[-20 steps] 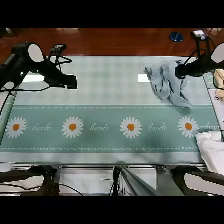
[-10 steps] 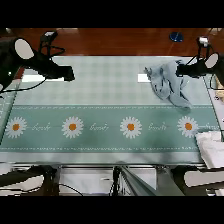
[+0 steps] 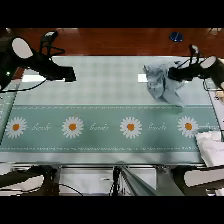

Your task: Fold the shirts.

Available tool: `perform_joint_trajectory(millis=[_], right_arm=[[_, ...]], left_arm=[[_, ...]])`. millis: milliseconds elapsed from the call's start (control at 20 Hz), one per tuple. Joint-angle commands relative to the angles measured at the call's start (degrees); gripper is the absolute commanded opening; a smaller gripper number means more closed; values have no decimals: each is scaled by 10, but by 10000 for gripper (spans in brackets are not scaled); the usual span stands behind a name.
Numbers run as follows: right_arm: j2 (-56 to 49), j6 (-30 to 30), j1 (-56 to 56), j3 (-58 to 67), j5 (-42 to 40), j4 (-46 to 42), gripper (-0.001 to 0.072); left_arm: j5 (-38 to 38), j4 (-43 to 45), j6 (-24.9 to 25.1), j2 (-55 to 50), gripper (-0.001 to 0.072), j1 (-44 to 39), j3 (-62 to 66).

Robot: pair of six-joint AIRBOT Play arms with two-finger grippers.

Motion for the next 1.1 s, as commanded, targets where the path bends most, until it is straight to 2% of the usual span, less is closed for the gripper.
perform_joint_trajectory(millis=[0, 150, 250, 350, 550, 650, 750, 900, 1050], right_arm=[[131, -139, 2, 1, 35, 254, 18], [277, -145, 15, 1, 48, 388, 18], [358, -139, 41, 0, 68, 415, 18], [421, -103, 76, 0, 84, 420, 18], [484, -35, 155, 0, 85, 482, 18], [486, -31, 200, 0, 86, 528, 18], [479, -17, 245, 0, 97, 474, 18], [445, 50, 287, 0, 155, 295, 18], [404, 54, 290, 0, 185, 105, 19]], left_arm=[[-26, -72, 10, 16, 680, -1, 1], [-21, -144, 12, 67, 680, -1, 24], [-22, -174, 11, 119, 679, -2, 52], [-22, -193, 11, 180, 679, -3, 74], [-27, -203, -5, 312, 679, -3, 83], [-33, -202, -11, 360, 679, -3, 83], [-45, -200, -26, 391, 678, -3, 83], [-89, -201, -50, 398, 677, -3, 80], [-100, -201, -49, 398, 678, -3, 33]])
